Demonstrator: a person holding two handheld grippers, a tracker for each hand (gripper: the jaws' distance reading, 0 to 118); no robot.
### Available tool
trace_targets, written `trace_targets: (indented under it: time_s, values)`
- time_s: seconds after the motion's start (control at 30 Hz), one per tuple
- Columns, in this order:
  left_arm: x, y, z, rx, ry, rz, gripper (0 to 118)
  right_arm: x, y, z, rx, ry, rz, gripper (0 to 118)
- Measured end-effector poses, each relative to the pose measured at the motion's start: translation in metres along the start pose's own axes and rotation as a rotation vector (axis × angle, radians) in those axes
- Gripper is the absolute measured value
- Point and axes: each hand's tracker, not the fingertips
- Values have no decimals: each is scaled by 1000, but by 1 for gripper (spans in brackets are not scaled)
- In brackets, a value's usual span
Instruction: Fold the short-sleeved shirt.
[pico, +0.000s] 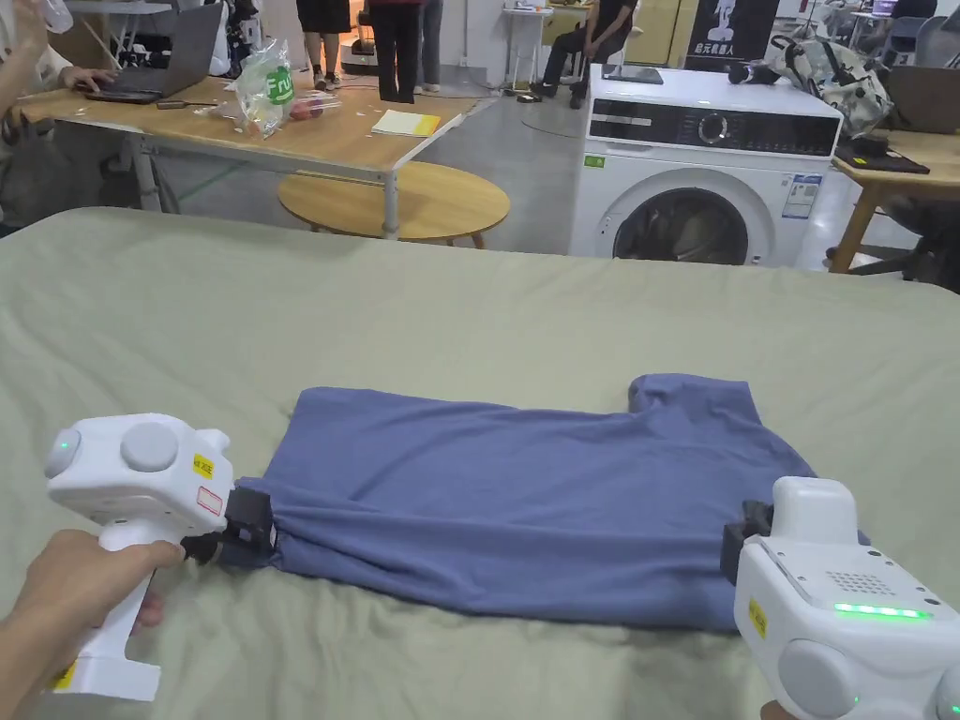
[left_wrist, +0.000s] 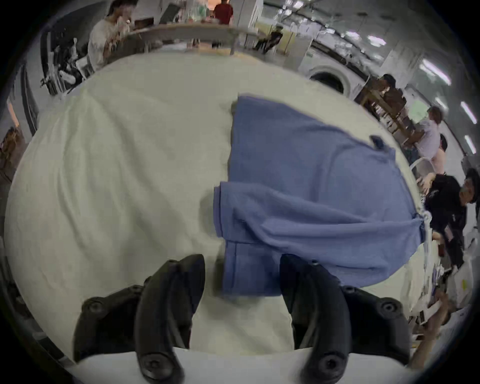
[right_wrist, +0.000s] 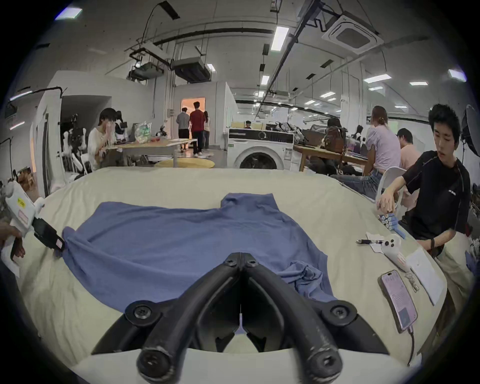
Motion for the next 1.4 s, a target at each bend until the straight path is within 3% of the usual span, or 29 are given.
trace_targets:
  time_s: [0.13, 0.2, 0.27, 0.5, 0.53, 0.6, 0.63, 0.67, 0.9, 0.97, 1.0, 1.03, 1.1, 1.4]
  values:
    - [18, -6, 3, 20, 45, -28, 59, 8, -4, 1, -16, -13, 0, 0]
    - [29, -13, 6, 38, 86, -144, 37, 12, -5, 0, -23, -19, -4, 0]
    - [37, -22, 8, 70, 96, -190, 2, 18, -5, -1, -34, -19, -12, 0]
    - [16, -48, 44, 207, -46, -101, 0, 58, 5, -10, -129, -39, 19, 0]
    - [16, -53, 51, 228, -33, -113, 0, 67, 8, -16, -173, -45, 33, 8]
    - [11, -53, 56, 244, -44, -126, 0, 81, 8, -25, -232, -42, 28, 50]
    - [7, -53, 57, 247, -50, -116, 0, 89, 7, -34, -291, -25, 18, 60]
    - [5, -52, 56, 242, -60, -105, 0, 94, 4, -40, -311, -16, 15, 61]
    - [0, -62, 37, 220, -66, -93, 0, 108, -34, -85, -540, 23, 20, 59]
    - [0, -65, 34, 228, -60, -98, 0, 106, -36, -78, -482, 55, -5, 42]
    - [0, -67, 33, 227, -61, -97, 0, 105, -34, -76, -475, 60, -5, 27]
    - [0, -68, 34, 230, -65, -93, 0, 103, -32, -75, -480, 131, -30, 9]
    - [0, -68, 38, 247, -66, -89, 0, 96, -28, -68, -462, 64, 55, 7]
    - [0, -79, 106, 376, -97, -91, 0, 99, 15, -2, -363, 36, 46, 5]
